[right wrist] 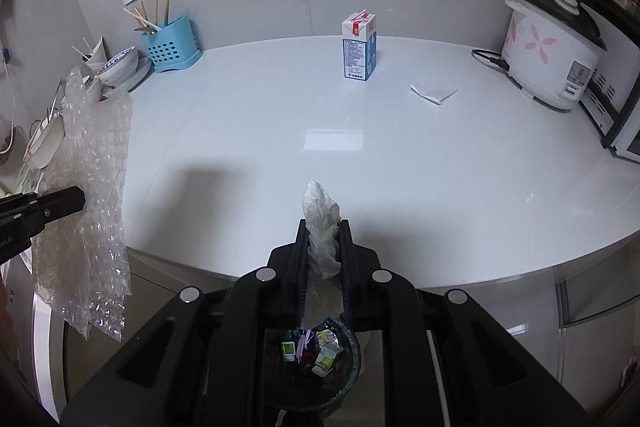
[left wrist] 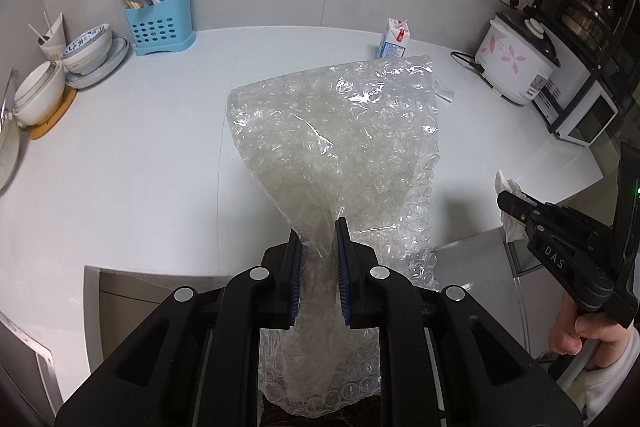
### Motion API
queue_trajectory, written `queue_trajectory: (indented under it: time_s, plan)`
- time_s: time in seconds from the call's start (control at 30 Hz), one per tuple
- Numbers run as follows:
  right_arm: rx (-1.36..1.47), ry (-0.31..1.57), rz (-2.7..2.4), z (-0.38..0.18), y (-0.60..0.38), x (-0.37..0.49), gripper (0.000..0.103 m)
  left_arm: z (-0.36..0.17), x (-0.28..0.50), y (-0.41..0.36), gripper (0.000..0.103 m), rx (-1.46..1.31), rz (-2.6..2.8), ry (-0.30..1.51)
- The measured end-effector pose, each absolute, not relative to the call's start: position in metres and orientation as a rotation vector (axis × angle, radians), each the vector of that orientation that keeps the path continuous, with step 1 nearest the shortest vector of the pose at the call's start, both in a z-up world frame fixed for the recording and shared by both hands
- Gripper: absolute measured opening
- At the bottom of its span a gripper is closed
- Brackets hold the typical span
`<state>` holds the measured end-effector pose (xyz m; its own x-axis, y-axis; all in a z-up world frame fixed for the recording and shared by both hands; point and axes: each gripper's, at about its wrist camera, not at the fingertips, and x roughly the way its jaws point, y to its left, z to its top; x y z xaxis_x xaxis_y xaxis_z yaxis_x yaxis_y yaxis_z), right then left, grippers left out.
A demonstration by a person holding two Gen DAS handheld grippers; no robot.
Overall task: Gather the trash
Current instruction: 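Carry the tissue and bubble wrap down over the trash bin with both tools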
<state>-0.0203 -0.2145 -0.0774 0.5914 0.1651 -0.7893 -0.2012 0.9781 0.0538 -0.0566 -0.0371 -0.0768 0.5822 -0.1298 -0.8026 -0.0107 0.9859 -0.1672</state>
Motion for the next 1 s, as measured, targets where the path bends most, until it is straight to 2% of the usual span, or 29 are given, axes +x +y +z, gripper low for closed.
queue_trajectory:
  time_s: [1.0]
  plan:
    - [-0.049, 1.011, 0.268, -0.132, -0.220, -0.082, 0.013, -0.147, -0.132, -0.056, 0.014, -0.139, -0.096, 1.054]
